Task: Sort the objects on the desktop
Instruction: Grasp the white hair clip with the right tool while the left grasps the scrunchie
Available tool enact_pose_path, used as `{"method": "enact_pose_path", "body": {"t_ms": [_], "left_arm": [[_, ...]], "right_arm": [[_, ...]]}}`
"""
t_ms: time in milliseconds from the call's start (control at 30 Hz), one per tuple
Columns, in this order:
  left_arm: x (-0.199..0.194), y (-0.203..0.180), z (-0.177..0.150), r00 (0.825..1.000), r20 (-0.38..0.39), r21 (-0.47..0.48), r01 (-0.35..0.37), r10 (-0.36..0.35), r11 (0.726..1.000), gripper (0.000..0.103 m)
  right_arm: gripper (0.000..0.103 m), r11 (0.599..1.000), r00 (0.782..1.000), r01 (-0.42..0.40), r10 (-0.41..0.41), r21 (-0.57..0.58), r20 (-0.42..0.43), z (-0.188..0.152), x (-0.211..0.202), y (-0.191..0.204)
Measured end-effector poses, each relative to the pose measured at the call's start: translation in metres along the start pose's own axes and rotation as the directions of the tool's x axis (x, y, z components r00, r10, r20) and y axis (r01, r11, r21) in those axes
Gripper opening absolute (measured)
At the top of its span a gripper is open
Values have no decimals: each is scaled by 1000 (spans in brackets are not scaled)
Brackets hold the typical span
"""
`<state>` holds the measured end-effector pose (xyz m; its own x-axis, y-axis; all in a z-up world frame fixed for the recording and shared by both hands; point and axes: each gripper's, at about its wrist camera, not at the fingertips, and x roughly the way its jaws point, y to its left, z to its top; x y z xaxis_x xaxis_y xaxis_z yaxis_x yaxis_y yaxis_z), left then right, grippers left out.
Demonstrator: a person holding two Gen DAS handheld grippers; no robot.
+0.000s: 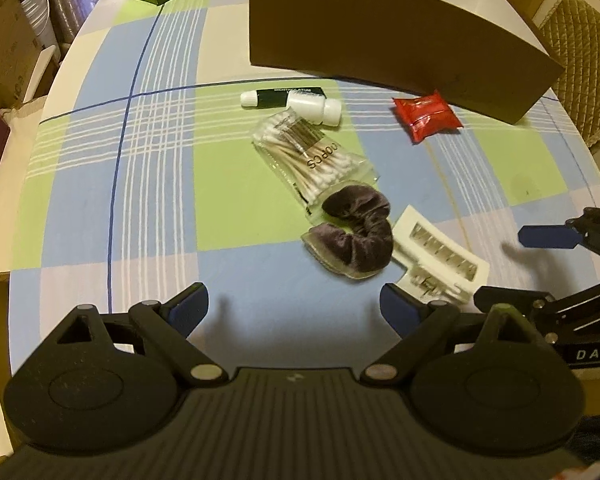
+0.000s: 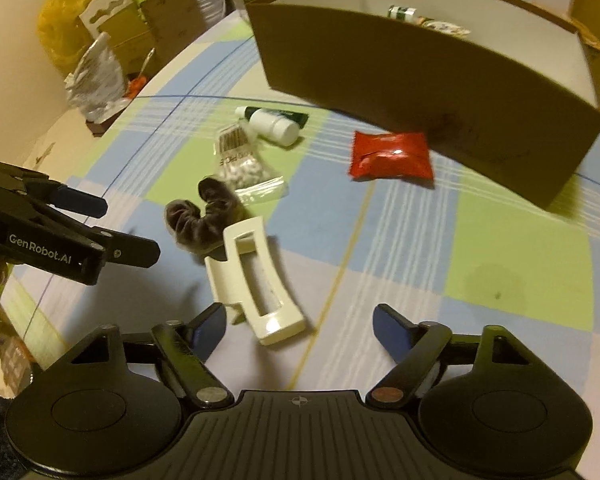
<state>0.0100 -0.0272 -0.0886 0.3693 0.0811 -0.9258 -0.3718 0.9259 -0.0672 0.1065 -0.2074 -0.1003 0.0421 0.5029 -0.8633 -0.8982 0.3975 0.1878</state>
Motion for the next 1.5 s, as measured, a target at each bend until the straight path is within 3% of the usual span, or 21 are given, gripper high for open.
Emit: {"method": "enact_pose_path", "body": {"t_ms": [67, 267, 500, 600, 633, 667, 1000, 1267, 1367, 1400, 1500], "left_arm": [[1, 1, -1, 1000, 3, 3, -5, 5, 1000, 91], [4, 5, -3, 1000, 4, -9, 3, -3, 1000, 91], [6, 9, -2, 1000, -2, -17, 2, -2, 1000, 91], [8, 9, -1, 1000, -1, -19, 6, -6, 1000, 91], [8, 9, -1, 1000, 0, -18, 7, -7, 1000, 91], [8, 8, -1, 1000, 1, -16, 9, -9, 1000, 91], [13, -8, 9, 998, 18, 19, 59, -59, 998, 90], [24, -27, 24, 990, 79, 93, 111, -118, 989, 66], [31, -36, 26, 992, 80, 131, 87, -98, 988, 55], [34, -38, 27, 993, 78, 138, 78, -90, 987, 47], [39, -42, 28, 994, 71, 152, 75, -86, 986, 41]], "right_arm": [[67, 999, 999, -32, 32, 10, -9, 0, 5, -1], [61, 997, 996, -81, 81, 8, -39, 0, 19, 4], [54, 997, 998, -62, 60, -42, -35, 2, 34, 14], [45, 997, 998, -60, 60, -44, -18, 1, 37, 14], [31, 997, 998, -64, 63, -37, -14, 1, 37, 13], [31, 997, 998, -66, 66, -28, -12, 1, 36, 11], [30, 990, 997, 80, -80, 113, -2, -8, 21, -22], [30, 961, 987, 158, -161, 226, -6, -16, 4, -60], [30, 957, 986, 164, -168, 241, -6, -20, 0, -65], [30, 956, 986, 165, -169, 243, -6, -21, -1, -66], [30, 954, 985, 167, -171, 250, -6, -23, -4, -68]]}}
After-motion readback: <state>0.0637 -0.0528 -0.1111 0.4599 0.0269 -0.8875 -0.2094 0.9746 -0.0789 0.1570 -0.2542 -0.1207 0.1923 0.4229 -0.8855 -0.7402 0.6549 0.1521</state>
